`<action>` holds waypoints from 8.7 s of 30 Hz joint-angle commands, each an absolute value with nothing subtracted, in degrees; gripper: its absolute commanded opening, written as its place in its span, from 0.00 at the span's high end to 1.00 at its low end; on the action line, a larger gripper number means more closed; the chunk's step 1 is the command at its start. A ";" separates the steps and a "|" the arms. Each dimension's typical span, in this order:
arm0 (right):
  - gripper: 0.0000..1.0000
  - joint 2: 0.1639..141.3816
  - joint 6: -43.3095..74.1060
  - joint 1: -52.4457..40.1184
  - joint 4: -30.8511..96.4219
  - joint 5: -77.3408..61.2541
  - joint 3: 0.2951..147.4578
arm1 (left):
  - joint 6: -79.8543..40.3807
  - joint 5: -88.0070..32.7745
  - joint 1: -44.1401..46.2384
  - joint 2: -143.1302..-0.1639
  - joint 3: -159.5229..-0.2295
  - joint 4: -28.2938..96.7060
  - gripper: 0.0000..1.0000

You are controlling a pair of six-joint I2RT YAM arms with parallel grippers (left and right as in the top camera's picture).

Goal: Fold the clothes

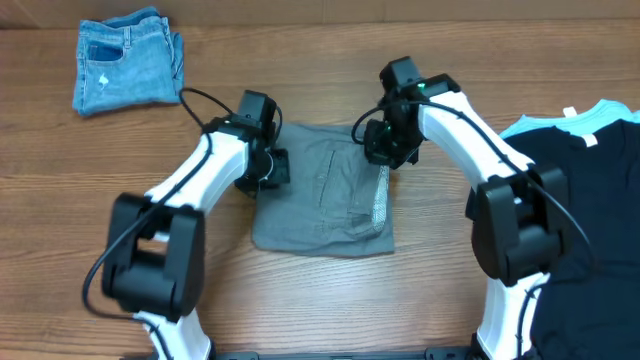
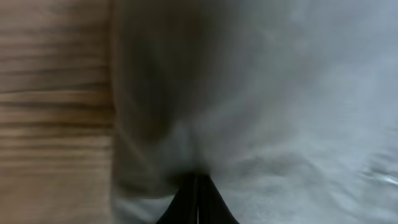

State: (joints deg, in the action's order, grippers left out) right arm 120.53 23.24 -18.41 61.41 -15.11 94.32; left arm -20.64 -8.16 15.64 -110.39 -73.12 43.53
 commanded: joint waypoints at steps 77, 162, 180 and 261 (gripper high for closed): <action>0.24 107.13 28.08 -13.61 55.29 -13.23 72.82 | -19.27 -8.34 12.88 -88.77 -60.97 55.83 0.53; 0.00 107.15 28.32 5.50 48.21 -12.88 74.96 | -4.29 6.57 -2.68 -115.50 -99.72 32.77 0.96; 0.00 107.15 28.32 5.50 48.21 -12.88 74.96 | -3.33 13.08 -5.72 -118.43 -101.69 20.56 0.96; 0.00 107.15 28.32 5.50 48.23 -12.88 74.96 | -3.84 9.52 -18.09 -138.93 -119.07 19.14 0.96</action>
State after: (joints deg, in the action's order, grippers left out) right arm 109.32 28.47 5.26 48.49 -13.08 73.82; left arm -2.46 9.21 -16.56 -134.23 -118.10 19.53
